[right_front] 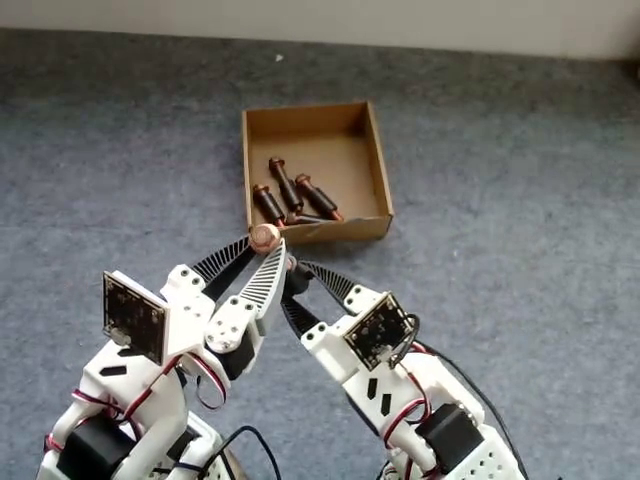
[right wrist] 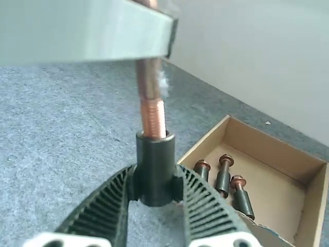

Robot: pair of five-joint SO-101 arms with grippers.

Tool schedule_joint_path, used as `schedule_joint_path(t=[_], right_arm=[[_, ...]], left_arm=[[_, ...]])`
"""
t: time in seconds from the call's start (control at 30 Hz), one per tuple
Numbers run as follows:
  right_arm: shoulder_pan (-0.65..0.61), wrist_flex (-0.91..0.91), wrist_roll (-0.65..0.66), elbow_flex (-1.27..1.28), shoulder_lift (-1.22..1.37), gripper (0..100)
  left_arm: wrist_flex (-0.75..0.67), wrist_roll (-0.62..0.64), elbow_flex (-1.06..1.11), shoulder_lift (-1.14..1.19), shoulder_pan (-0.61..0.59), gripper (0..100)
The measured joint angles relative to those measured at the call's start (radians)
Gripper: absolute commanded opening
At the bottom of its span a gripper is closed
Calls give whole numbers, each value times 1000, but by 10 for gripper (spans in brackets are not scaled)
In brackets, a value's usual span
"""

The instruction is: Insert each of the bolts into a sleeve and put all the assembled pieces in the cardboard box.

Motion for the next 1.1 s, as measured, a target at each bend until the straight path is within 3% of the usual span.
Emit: schedule_joint_path(t=[0.27,0.53,0.93,1.1], right_arm=[[6,-95,0,-26,-2,6],[18,-107,-2,-28,-2,6],[143,-107,-2,-26,-2,6],[144,-109,-2,35,-2,6]], left_arm=[[21,-2,17,-3,0,211],[35,-3,46,11,2,214],[35,-3,46,0,-2,215],[35,-75,43,0,-2,210]])
